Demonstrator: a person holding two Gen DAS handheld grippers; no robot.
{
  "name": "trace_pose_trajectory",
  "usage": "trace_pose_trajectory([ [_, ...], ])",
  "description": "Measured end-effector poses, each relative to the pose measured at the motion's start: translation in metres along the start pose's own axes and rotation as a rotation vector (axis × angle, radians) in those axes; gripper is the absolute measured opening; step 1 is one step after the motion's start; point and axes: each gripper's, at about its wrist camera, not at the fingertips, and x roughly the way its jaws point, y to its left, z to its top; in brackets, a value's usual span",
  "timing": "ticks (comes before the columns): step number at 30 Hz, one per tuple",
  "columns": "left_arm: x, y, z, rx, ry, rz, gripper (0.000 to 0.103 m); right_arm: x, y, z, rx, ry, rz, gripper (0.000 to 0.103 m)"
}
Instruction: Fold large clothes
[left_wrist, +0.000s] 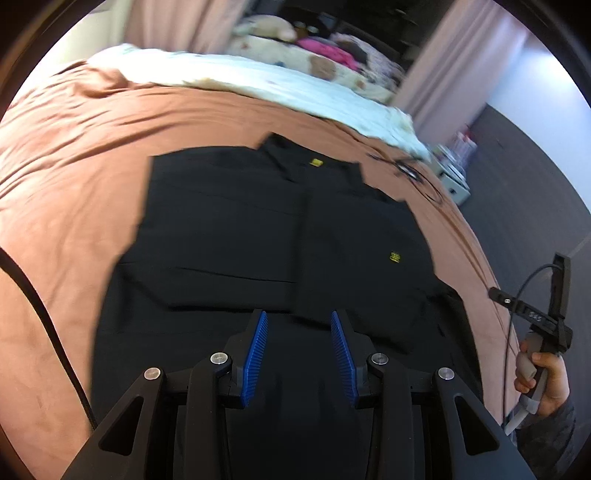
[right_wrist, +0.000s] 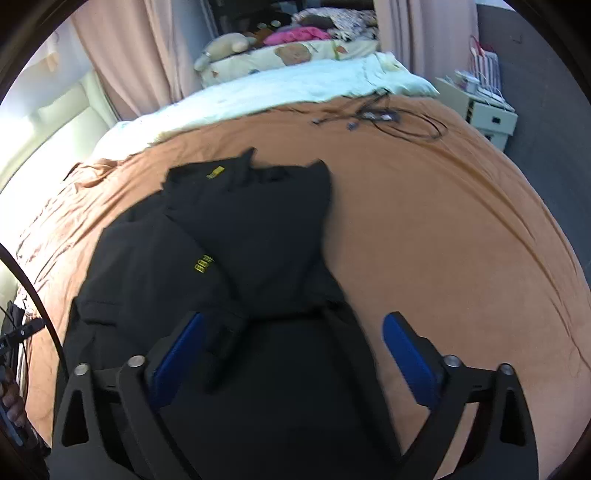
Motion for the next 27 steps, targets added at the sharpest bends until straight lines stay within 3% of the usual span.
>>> trace_pose_trajectory([
  [3,0.025,-0.036,0.0,0.067,0.05,-0.027,0.038,0.002,-0.005,-0.001,-0.002,0.019,-0.019,0.08],
  [5,0.04,-0.054,-0.002,0.097,0.08,-0.039,0.04,0.002,-0.011,-0.004,-0.006,0.029,-0.033,0.08],
  [6,0.047,-0.061,-0.002,0.107,0.093,-0.048,0.044,0.001,-0.013,-0.001,-0.006,0.033,-0.03,0.08],
  [8,0.063,-0.081,-0.006,0.129,0.111,-0.063,0.061,0.003,-0.016,0.002,-0.007,0.044,-0.02,0.08],
  [10,0.078,-0.1,-0.009,0.157,0.127,-0.077,0.064,-0.003,-0.022,-0.001,-0.005,0.048,-0.012,0.08],
  [21,0.165,-0.159,-0.029,0.239,0.281,-0.078,0.064,-0.002,-0.023,-0.004,-0.01,0.042,0.059,0.08],
  [25,0.195,-0.17,-0.039,0.278,0.314,0.002,0.064,0.005,-0.018,-0.003,-0.014,0.043,0.064,0.08],
  [27,0.197,-0.174,-0.04,0.294,0.28,0.026,0.064,0.01,-0.013,-0.002,-0.021,0.048,0.06,0.08],
])
